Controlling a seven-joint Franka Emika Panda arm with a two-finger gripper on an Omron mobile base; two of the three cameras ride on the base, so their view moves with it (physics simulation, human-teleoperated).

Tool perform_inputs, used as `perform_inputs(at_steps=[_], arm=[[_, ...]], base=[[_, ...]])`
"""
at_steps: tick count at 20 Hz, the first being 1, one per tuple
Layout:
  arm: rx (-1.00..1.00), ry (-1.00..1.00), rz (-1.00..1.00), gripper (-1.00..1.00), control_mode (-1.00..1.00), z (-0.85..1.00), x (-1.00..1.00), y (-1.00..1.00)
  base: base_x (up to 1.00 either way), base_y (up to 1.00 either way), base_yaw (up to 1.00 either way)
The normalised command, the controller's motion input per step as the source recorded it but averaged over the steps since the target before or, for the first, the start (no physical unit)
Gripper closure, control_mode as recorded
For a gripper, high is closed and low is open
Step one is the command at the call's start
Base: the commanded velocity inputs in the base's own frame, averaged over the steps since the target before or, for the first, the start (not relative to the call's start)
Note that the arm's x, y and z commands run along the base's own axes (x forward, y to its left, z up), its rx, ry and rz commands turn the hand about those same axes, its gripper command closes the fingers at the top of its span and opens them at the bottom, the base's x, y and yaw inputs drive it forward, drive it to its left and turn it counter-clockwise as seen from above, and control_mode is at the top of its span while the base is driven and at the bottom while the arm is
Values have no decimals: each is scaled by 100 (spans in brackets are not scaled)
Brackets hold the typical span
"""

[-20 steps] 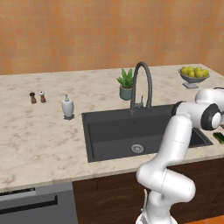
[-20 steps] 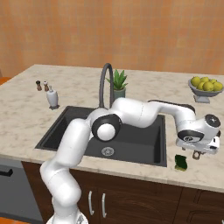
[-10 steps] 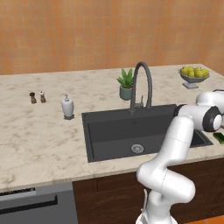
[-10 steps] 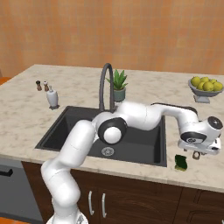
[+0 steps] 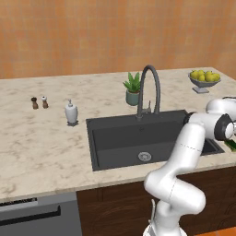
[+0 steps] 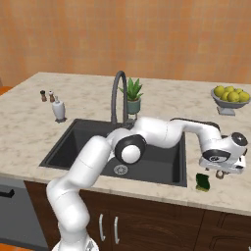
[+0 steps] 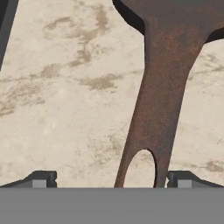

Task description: Pick the pan and sponge and place them into the sink. Then turn on the water.

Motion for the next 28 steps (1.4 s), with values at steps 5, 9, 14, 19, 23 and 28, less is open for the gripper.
perform_inputs(at_steps=[5,9,14,19,23,28], arm=[[3,1,4,-100,-100,-9,17,-34],[3,0,3,-100,-100,-3,13,-30],[0,2,1,-100,-100,-37,7,-3],[-3,3,0,100,-100,-89,4,58],[-4,0,0,100,-100,-75,0,60],[0,-7,0,100,-100,-44,-4,82]], base=[[0,0,0],[0,0,0],[0,0,0],[0,0,0],[0,0,0],[0,0,0]])
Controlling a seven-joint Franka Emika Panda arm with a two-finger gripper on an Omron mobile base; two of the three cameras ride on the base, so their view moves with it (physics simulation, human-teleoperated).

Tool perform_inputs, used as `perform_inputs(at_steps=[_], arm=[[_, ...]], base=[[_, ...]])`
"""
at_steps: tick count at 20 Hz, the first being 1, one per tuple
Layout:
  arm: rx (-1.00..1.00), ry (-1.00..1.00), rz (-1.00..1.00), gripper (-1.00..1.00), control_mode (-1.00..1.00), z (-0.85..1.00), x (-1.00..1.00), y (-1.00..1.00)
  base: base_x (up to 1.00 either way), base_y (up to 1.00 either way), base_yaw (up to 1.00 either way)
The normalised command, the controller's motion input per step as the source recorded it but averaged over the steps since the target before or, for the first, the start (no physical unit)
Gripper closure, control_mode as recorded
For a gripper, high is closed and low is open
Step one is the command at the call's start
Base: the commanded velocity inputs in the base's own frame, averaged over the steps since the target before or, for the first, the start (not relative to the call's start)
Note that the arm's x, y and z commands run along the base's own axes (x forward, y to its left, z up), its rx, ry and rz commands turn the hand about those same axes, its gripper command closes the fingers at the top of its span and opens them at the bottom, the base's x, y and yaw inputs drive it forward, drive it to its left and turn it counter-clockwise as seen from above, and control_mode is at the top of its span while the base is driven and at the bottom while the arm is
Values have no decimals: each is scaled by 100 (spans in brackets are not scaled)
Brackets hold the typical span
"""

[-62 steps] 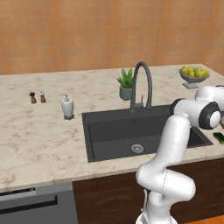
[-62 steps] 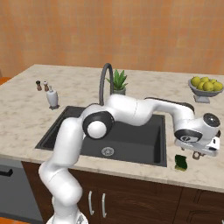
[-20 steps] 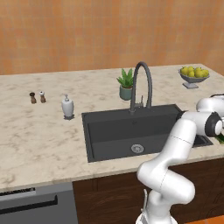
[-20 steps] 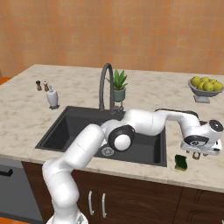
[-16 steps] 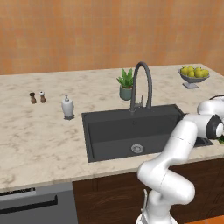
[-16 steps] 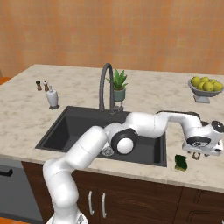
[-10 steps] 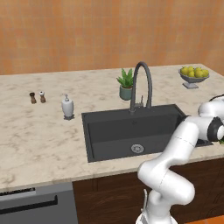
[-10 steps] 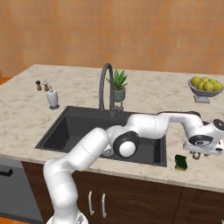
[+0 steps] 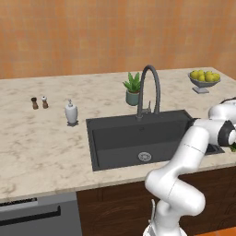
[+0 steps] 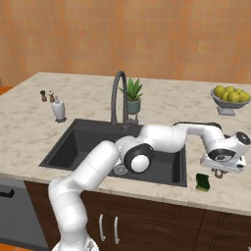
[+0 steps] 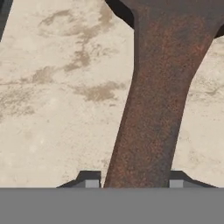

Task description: Pick the pan and sponge and place them into the sink. Then turn on the water.

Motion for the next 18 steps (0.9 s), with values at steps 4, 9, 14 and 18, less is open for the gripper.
perform_inputs(at_steps=[4,9,14,18], arm=[[0,-21,0,100,-100,19,0,54],[1,-14,12,100,-100,50,-12,24],[-4,0,24,100,-100,47,-76,38],[-15,-2,27,100,-100,74,-72,46]], base=[[0,0,0],[0,0,0],[0,0,0],[0,0,0]])
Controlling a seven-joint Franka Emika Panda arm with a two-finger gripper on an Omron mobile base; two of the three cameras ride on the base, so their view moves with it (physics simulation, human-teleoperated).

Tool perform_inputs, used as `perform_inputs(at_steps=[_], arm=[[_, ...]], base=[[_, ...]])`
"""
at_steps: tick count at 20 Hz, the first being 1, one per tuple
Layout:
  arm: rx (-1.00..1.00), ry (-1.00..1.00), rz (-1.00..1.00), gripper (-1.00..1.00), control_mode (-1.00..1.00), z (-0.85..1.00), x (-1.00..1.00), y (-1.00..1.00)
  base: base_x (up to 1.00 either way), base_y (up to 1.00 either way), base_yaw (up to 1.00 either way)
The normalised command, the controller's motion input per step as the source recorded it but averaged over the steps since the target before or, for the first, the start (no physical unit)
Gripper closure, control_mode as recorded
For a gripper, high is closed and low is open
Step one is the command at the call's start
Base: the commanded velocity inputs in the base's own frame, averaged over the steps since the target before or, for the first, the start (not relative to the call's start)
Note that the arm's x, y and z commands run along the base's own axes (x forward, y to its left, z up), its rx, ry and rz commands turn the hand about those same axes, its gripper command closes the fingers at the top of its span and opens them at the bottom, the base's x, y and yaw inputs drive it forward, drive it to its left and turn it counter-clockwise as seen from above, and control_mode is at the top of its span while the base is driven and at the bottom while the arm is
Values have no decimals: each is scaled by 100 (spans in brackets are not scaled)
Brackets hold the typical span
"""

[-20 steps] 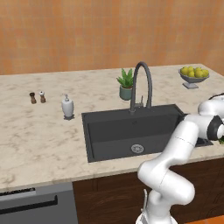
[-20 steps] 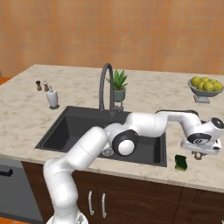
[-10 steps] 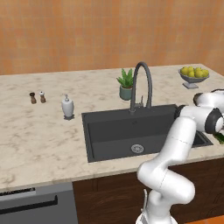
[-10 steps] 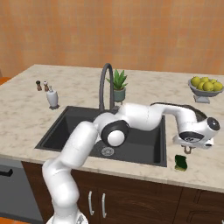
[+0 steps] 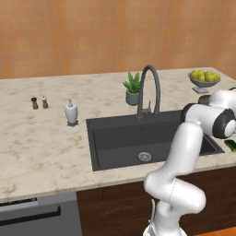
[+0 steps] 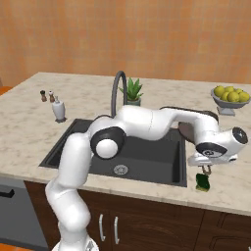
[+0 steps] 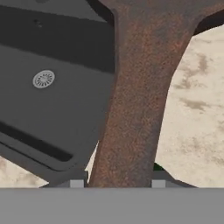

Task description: Pick the pan and sponge and place them into the sink. Then turn on the water.

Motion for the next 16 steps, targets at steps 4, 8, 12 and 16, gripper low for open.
perform_inputs(at_steps=[4,8,12,16], arm=[[-21,13,30,100,-100,42,-24,87],[-23,27,27,100,-100,21,0,91],[-9,29,27,100,-100,19,0,51],[10,1,36,100,-100,0,0,37]], base=[[0,0,0],[0,0,0],[0,0,0],[0,0,0]])
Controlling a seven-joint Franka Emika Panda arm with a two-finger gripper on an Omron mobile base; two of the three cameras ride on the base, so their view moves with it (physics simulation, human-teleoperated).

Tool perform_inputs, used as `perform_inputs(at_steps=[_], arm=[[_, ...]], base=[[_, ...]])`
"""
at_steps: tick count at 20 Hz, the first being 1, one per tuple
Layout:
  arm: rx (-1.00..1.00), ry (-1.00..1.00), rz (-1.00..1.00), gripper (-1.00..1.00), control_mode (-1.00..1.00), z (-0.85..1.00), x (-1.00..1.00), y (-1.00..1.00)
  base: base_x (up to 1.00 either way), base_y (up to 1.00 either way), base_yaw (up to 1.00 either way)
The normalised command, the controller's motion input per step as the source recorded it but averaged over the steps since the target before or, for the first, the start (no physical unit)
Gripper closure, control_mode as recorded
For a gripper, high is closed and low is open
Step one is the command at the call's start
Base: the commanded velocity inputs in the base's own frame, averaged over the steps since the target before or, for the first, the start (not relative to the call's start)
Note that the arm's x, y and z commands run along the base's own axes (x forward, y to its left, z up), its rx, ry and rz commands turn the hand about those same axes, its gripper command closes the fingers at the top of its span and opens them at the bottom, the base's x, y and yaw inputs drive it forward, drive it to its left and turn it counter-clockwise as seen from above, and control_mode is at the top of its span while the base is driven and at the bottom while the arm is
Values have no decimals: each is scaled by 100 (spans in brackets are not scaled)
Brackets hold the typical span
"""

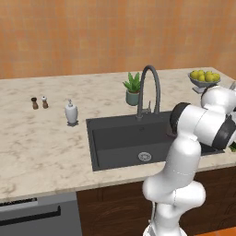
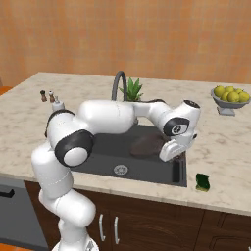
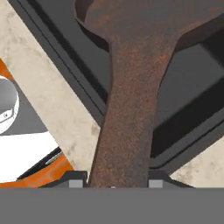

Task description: Pick the pan and sponge and place them into the sink. Then turn on the water.

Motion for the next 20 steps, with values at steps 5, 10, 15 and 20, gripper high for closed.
perform_inputs(at_steps=[5,10,15,20], arm=[[19,0,37,100,-100,0,3,37],[6,8,31,100,-100,0,32,61],[0,4,8,100,-100,0,39,63],[0,2,0,100,-100,-13,26,47]], base=[[0,0,0],[0,0,0],[0,0,0],[0,0,0]])
